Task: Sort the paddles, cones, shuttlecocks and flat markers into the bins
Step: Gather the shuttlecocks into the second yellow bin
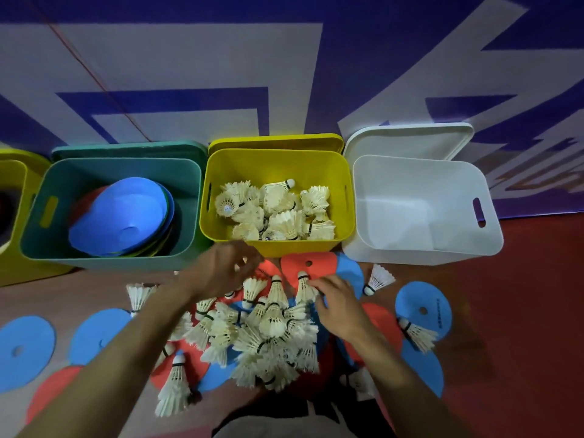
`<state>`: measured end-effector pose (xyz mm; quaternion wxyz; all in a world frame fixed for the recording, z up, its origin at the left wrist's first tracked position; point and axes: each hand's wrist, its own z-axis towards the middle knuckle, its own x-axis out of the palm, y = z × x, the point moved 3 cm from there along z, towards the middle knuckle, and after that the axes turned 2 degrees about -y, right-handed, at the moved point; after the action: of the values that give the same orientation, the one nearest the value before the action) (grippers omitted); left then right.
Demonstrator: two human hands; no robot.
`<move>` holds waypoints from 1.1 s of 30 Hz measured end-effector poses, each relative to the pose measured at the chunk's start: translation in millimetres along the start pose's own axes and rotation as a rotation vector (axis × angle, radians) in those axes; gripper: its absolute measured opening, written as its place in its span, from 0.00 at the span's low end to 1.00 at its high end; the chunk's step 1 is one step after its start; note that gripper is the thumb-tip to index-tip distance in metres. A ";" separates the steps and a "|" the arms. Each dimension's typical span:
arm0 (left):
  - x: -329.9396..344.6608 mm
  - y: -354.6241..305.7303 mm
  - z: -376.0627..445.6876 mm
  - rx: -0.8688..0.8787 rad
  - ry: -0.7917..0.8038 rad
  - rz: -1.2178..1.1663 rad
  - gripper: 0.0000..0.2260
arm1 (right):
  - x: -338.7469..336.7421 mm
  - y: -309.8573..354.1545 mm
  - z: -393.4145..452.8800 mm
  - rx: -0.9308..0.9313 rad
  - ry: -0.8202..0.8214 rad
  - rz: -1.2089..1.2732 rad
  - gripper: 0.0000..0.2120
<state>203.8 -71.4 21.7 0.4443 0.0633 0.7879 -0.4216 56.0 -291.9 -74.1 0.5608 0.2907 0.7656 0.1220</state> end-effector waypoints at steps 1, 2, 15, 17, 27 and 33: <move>19.6 1.6 -4.1 0.004 0.042 -0.012 0.11 | 11.0 -0.9 3.4 0.038 0.098 -0.061 0.23; 39.4 5.6 -6.8 0.004 0.072 -0.016 0.12 | 18.8 -0.4 7.4 0.087 0.199 -0.118 0.27; 152.3 15.6 24.5 -0.205 0.416 0.480 0.24 | 29.5 -7.5 14.1 0.181 0.392 -0.224 0.29; 160.4 11.5 32.3 -0.188 0.395 0.454 0.23 | 20.1 -16.1 2.3 0.176 0.325 -0.208 0.28; 123.1 -21.5 14.8 -0.098 0.096 0.426 0.24 | -53.1 15.1 -43.6 -0.032 -0.054 0.043 0.31; 27.5 -34.7 -8.5 -0.063 -0.204 0.224 0.20 | -105.8 81.1 3.8 -0.176 -0.238 0.187 0.32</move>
<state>165.5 -94.9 24.2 0.5681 0.0936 0.7396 -0.3485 105.9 -289.0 49.5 0.6571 0.3227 0.6498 0.2046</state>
